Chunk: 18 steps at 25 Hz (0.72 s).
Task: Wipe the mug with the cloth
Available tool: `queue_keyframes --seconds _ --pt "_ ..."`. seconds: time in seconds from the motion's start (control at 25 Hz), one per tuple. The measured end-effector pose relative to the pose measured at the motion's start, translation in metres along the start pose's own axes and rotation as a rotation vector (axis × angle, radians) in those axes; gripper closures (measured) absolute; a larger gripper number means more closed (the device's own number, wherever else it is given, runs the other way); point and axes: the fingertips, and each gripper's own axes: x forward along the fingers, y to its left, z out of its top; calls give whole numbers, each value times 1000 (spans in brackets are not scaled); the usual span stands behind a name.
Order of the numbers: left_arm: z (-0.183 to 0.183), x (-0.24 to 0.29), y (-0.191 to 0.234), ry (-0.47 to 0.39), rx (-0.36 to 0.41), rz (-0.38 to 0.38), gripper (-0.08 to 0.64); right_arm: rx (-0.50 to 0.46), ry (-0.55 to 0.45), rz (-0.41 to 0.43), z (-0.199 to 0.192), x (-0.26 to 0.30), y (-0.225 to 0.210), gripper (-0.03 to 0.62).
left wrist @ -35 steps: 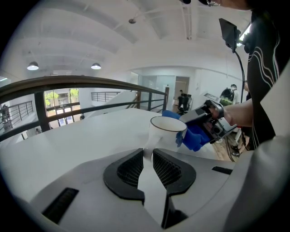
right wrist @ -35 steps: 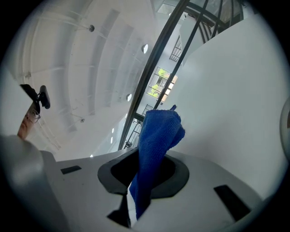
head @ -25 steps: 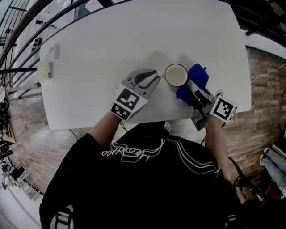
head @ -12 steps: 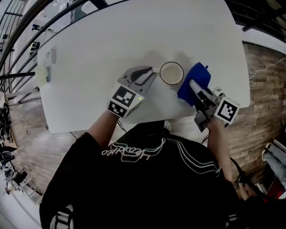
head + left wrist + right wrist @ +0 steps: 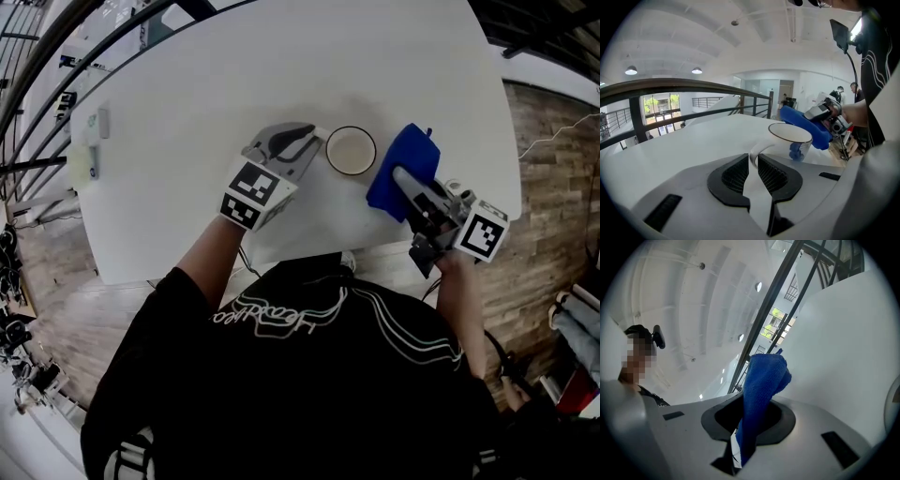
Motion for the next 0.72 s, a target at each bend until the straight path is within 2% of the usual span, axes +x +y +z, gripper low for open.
queue_keyframes --seconds 0.72 --pt "6 20 8 -22 13 -72 499 2 35 38 10 26 -12 538"
